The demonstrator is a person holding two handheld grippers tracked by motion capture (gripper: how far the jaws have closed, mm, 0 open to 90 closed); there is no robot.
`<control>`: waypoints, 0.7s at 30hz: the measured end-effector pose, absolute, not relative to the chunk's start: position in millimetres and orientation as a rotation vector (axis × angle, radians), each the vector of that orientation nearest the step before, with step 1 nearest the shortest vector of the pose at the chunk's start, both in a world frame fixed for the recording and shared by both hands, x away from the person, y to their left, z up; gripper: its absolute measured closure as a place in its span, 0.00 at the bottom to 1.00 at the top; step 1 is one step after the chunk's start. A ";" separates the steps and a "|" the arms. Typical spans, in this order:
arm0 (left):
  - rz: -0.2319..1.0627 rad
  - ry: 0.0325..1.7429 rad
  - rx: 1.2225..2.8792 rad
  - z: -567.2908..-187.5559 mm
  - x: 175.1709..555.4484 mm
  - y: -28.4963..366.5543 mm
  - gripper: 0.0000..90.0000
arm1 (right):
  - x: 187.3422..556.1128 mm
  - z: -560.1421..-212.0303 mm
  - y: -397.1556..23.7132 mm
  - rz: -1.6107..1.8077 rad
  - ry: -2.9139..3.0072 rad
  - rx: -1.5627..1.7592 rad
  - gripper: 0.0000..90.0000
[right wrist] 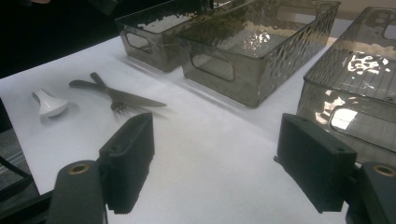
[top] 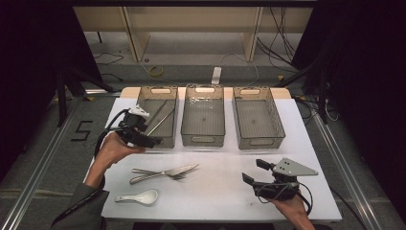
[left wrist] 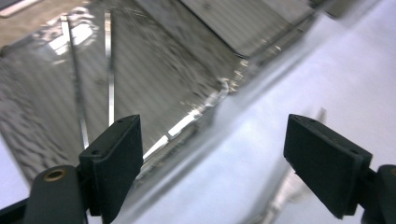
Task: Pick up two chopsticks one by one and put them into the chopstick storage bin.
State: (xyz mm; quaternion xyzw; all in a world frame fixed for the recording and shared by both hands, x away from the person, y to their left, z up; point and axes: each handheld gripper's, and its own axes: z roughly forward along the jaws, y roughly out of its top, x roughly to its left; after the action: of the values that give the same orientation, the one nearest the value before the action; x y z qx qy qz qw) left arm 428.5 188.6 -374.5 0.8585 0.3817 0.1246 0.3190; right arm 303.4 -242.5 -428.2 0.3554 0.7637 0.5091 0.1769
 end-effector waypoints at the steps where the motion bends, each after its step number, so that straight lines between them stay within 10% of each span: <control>1: 0.331 0.997 2.272 -374.6 425.8 187.2 0.21 | 303.4 -428.1 -242.5 1.441 2.161 1.006 0.31; 21: 0.303 1.010 2.302 -402.5 391.0 194.0 0.20 | 302.7 -427.8 -241.5 1.433 2.166 0.998 0.31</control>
State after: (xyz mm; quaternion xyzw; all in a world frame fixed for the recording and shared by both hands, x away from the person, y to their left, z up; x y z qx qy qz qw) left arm 391.0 194.0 -402.5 0.8673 0.3804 0.1142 0.3000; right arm 302.7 -241.5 -427.8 0.3528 0.7660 0.5068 0.1785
